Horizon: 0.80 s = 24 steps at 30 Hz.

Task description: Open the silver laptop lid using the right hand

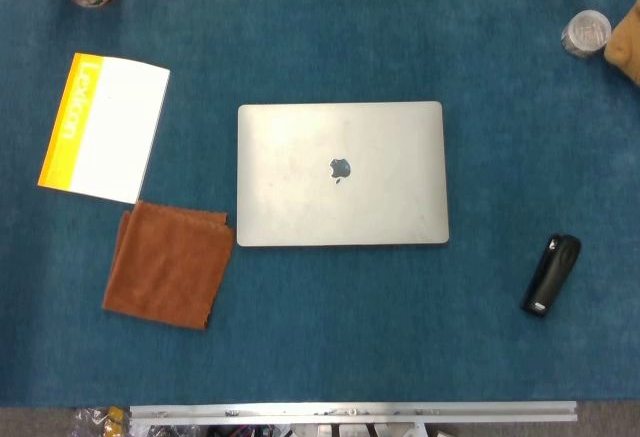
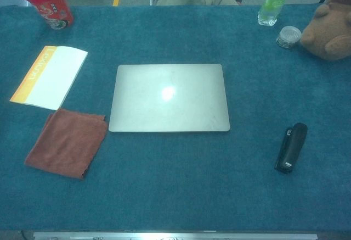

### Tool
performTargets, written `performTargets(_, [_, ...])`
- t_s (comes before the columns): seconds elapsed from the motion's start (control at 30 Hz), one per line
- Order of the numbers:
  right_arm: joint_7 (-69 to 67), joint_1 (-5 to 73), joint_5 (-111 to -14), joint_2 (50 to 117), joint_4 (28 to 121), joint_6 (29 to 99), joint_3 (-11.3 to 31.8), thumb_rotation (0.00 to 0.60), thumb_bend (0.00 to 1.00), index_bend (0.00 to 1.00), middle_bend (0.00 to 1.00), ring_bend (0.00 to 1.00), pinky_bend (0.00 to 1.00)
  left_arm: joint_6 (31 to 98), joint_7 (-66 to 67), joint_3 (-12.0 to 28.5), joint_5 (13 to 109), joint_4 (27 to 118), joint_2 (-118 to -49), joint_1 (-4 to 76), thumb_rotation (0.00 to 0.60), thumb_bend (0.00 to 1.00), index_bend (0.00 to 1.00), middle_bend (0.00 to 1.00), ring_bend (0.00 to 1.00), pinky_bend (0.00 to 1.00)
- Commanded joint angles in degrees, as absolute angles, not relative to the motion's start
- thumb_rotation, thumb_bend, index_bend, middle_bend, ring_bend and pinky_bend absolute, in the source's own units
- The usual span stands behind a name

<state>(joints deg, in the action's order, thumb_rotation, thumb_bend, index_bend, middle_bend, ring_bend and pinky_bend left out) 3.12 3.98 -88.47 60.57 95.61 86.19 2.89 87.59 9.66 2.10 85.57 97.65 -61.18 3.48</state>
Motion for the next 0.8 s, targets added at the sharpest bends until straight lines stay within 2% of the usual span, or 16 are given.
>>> performTargets(0.03, [1.3, 4.5, -88.6, 60.5, 96.4, 84.8, 2.6, 0.6, 0.2, 0.13, 0.17, 0.12, 0.15, 87.3, 10.0, 2.1, 85.5, 98.1, -61.0, 3.6, 0.581, 0.46, 0.21, 0.16, 0.1, 0.08])
performTargets(0.37, [1.0, 8.7, -91.7, 60.2, 100.1, 80.4, 3.0, 0.6, 0.2, 0.13, 0.16, 0.12, 0.15, 87.4, 10.3, 2.4, 85.6, 98.7, -60.6, 3.7, 0.58, 0.46, 0.21, 0.15, 0.1, 0.08])
performTargets(0.6, [4.4, 14.8, -92.1, 63.4, 104.8, 73.4, 4.6, 0.6, 0.11, 0.13, 0.15, 0.09, 0.15, 88.9, 9.3, 2.1, 86.3, 98.5, -60.1, 2.8, 0.576, 0.46, 0.21, 0.15, 0.1, 0.08])
performTargets(0.8, [9.1, 20.4, -88.3, 67.4, 108.6, 66.2, 6.9, 0.6, 0.0, 0.1, 0.12, 0.05, 0.13, 90.0, 8.0, 1.9, 86.3, 98.0, -59.5, 1.8, 0.579, 0.46, 0.21, 0.15, 0.1, 0.08])
